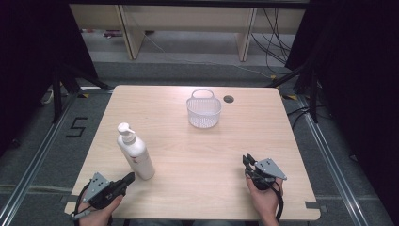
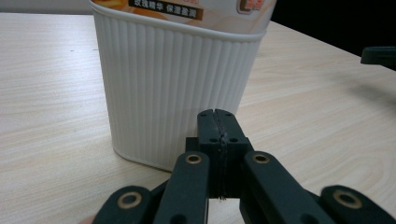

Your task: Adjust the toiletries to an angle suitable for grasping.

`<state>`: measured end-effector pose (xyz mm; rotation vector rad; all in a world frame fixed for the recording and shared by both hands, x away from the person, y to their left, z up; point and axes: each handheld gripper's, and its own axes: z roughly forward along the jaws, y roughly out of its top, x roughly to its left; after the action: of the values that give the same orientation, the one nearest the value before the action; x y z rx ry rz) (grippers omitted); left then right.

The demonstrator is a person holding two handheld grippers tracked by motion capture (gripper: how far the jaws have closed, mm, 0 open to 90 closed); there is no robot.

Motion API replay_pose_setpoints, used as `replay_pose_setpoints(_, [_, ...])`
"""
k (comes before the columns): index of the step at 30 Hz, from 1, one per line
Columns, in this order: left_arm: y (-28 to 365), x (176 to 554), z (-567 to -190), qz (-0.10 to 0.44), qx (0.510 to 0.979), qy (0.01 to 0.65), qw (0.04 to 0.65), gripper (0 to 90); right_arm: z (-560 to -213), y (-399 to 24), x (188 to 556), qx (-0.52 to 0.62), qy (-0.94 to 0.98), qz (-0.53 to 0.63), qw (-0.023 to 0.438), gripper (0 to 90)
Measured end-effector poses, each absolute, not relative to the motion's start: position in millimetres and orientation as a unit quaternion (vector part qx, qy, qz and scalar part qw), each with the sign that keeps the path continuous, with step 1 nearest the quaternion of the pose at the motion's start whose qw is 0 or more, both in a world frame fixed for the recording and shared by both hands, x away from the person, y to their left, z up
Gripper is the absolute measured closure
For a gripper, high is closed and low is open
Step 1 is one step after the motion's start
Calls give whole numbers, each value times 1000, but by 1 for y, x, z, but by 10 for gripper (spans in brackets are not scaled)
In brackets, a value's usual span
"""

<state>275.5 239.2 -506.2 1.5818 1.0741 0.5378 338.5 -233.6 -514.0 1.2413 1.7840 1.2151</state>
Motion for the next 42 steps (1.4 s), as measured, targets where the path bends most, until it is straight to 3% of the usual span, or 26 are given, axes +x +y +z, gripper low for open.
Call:
replay_pose_setpoints(36, [203,319,-498,242,688,421,539,891,-514,-232,338,467,680,463,324,765])
replay_pose_setpoints(42, [205,316,-499,245,682,423,544,841,-514,-232,338,472,678,463,323,731])
